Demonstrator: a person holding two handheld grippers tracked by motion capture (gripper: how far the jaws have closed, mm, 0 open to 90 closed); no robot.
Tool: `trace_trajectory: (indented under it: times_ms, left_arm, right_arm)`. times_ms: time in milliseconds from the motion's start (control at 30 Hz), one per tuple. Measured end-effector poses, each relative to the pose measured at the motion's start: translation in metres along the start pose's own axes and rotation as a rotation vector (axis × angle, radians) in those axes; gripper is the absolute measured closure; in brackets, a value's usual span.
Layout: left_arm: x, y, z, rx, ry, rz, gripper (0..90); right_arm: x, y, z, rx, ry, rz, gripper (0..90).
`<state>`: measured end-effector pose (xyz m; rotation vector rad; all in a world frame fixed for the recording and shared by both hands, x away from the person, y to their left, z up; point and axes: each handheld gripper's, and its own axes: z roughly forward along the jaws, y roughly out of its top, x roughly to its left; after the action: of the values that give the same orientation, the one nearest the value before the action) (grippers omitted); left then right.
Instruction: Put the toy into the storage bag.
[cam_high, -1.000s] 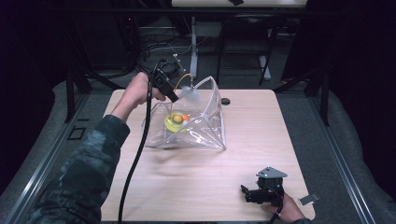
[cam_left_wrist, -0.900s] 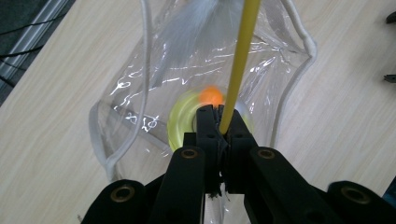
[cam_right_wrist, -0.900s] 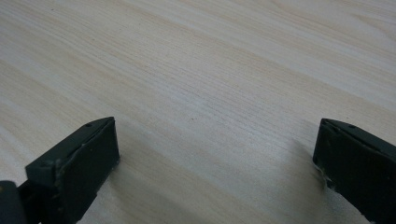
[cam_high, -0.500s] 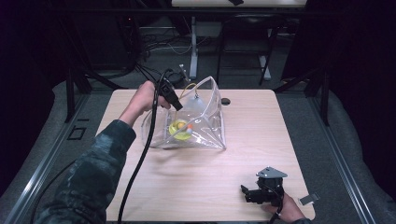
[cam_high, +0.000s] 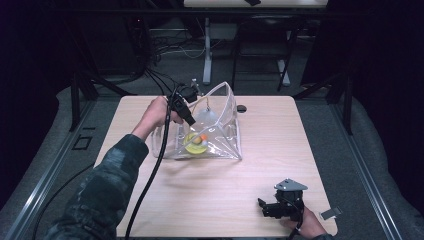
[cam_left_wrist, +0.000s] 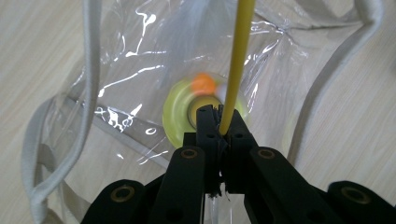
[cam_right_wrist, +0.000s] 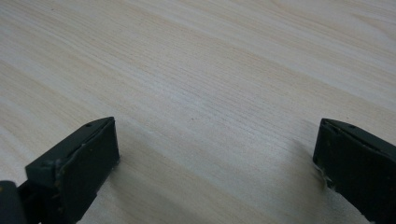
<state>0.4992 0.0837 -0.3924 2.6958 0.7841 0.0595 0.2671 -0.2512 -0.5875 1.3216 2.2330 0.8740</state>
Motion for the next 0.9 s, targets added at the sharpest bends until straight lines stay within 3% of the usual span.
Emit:
trace_trajectory:
  times_ms: [167,433,500,700,900]
  left_arm:
    - [0.002,-0.002,0.005,-0.009,0.006,0.001,87.5]
    - [0.007,-0.009,0.015,-0.023,0.01,-0.031,87.1]
    - [0.011,-0.012,0.018,-0.026,0.008,-0.042,86.9]
    - [0.016,-0.018,0.016,-0.024,0.007,-0.064,85.3]
    - [0.017,-0.022,0.009,-0.043,0.016,-0.088,75.8]
  right_arm:
    - [0.0,0.0,0.001,-0.005,-0.004,0.004,0.0]
    - [0.0,0.0,0.001,-0.006,-0.005,0.002,0.0]
    - [0.002,-0.001,0.003,-0.028,0.008,0.024,0.0]
    - [0.002,-0.001,0.003,-0.029,0.012,0.025,0.0]
    - [0.002,-0.001,0.003,-0.029,0.012,0.025,0.0]
